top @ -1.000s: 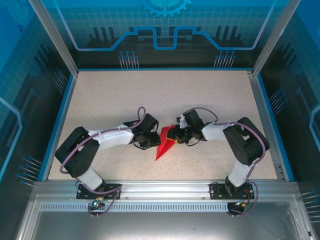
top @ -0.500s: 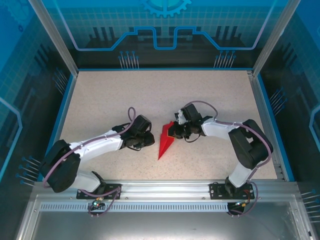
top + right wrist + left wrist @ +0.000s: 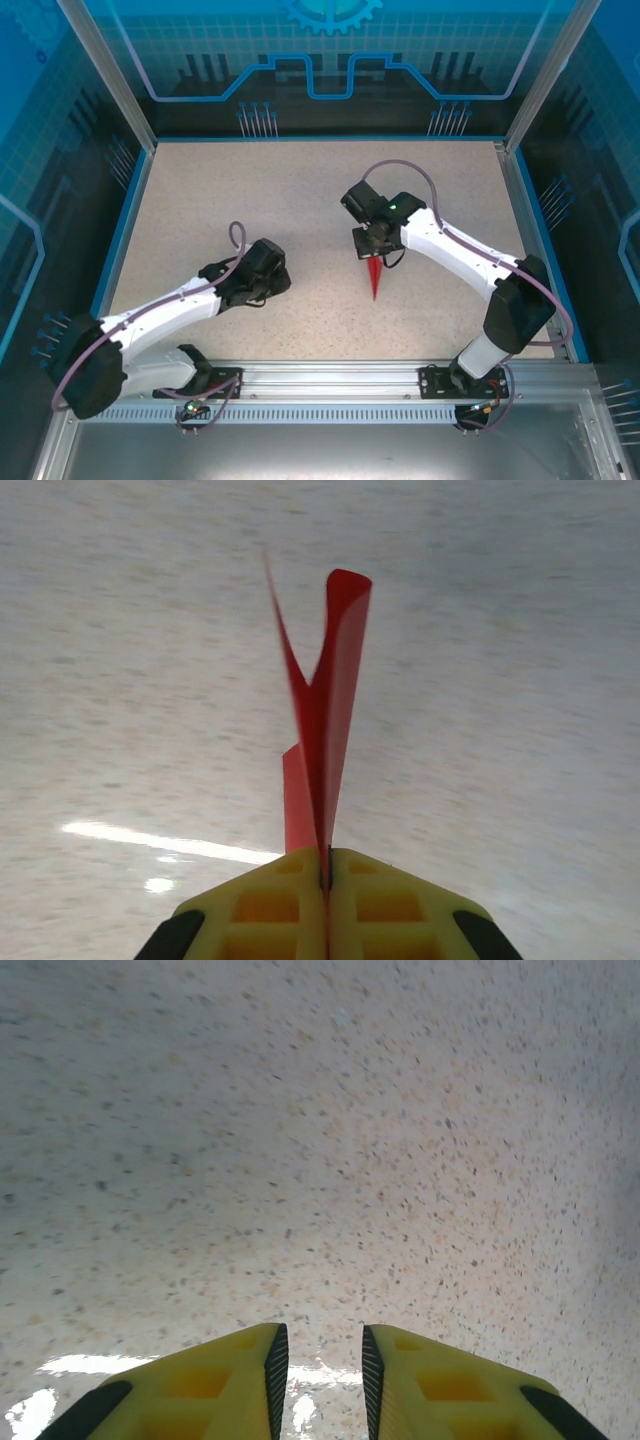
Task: Fold a paper plane with a square sheet of paper (pick it up from the middle)
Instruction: Turn over the paper at the center of the table.
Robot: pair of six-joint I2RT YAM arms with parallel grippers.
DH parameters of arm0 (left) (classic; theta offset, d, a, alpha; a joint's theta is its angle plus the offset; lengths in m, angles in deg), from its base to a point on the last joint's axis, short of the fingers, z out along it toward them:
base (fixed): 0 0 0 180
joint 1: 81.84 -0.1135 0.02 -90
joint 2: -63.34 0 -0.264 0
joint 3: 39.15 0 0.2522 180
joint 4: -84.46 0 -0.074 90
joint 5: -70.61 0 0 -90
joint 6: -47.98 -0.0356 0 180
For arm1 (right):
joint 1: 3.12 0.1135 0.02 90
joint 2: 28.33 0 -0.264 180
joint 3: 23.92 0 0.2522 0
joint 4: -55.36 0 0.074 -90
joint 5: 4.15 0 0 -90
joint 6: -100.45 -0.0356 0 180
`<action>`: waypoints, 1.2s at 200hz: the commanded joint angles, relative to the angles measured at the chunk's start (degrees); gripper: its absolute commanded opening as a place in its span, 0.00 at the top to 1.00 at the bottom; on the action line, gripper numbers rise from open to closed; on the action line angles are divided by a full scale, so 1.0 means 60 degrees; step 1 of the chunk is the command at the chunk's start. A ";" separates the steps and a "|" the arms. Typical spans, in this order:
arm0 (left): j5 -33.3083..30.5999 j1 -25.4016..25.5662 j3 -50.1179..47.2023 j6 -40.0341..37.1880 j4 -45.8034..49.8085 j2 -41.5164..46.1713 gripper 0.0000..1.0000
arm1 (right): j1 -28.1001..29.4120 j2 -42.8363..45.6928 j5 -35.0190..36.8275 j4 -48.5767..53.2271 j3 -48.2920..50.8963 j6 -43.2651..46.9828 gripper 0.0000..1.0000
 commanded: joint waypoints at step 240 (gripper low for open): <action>0.1164 -0.0326 -0.1068 0.0295 -0.0599 0.1576 0.53 | -0.2301 -0.1267 -0.8493 -0.5428 0.2635 0.1296 0.37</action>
